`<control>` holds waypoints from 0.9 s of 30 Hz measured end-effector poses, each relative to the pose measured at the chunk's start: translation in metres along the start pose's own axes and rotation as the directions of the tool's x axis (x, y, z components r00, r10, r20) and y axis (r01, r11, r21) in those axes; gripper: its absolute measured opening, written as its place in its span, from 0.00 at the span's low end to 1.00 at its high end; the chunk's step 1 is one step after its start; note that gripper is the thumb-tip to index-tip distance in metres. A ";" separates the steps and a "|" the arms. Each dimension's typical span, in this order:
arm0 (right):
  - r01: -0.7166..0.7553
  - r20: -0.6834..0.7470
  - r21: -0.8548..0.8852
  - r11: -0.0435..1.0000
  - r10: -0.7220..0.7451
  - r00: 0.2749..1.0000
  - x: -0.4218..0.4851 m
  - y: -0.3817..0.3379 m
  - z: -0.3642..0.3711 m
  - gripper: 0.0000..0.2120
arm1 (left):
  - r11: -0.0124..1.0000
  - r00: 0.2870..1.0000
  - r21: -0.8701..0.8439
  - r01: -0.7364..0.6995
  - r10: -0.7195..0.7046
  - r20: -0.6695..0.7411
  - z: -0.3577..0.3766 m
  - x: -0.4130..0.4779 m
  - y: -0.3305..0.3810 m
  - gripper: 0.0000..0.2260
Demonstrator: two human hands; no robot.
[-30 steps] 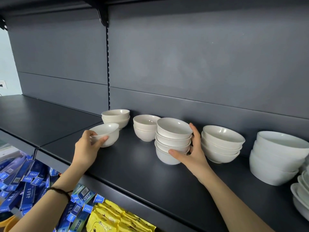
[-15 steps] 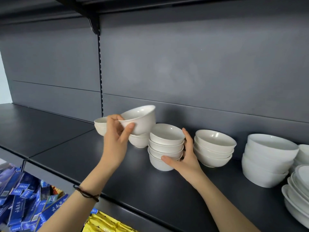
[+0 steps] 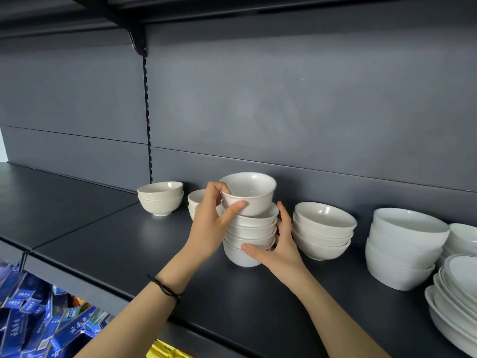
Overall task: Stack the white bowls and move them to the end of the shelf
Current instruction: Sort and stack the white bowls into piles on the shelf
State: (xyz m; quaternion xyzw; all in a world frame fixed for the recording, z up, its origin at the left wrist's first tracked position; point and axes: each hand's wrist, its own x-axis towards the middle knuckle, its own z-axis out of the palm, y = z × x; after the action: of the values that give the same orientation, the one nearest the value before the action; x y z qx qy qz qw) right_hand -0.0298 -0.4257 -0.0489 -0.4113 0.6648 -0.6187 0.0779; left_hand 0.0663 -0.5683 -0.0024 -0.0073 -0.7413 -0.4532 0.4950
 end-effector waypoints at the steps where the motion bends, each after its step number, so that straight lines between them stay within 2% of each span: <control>1: 0.001 0.000 -0.004 1.000 -0.001 1.000 0.000 0.000 0.000 0.56 | 1.000 1.000 0.025 0.007 -0.007 0.007 0.001 -0.001 -0.001 0.13; 5: 0.011 -0.012 -0.015 1.000 -0.012 1.000 0.001 -0.001 0.001 0.57 | 0.999 0.999 0.043 0.033 -0.034 0.018 0.004 -0.003 -0.003 0.14; 10: 0.031 -0.025 -0.023 0.999 -0.032 0.999 0.000 0.000 0.001 0.53 | 0.996 0.995 0.006 0.086 -0.086 0.045 0.005 -0.006 0.000 0.13; 16: 0.073 -0.069 -0.060 0.995 -0.078 0.995 -0.006 -0.003 0.010 0.62 | 0.985 0.983 -0.092 0.148 -0.136 0.124 0.011 -0.014 0.001 0.14; 20: 0.105 -0.097 -0.106 0.989 -0.115 0.989 -0.006 -0.003 0.013 0.63 | 0.986 0.989 -0.122 0.110 -0.096 0.111 0.013 -0.017 -0.004 0.16; 27: 0.106 -0.185 -0.169 0.980 -0.137 0.973 0.002 0.002 0.006 0.61 | 0.987 0.993 -0.130 0.092 -0.081 0.089 0.033 -0.007 -0.013 0.17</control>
State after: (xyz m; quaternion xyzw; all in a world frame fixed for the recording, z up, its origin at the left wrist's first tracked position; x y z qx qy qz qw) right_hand -0.0283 -0.4322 -0.0511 -0.3934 0.6898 -0.6050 -0.0587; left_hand 0.0401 -0.5507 -0.0192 -0.0274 -0.7290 -0.5223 0.4417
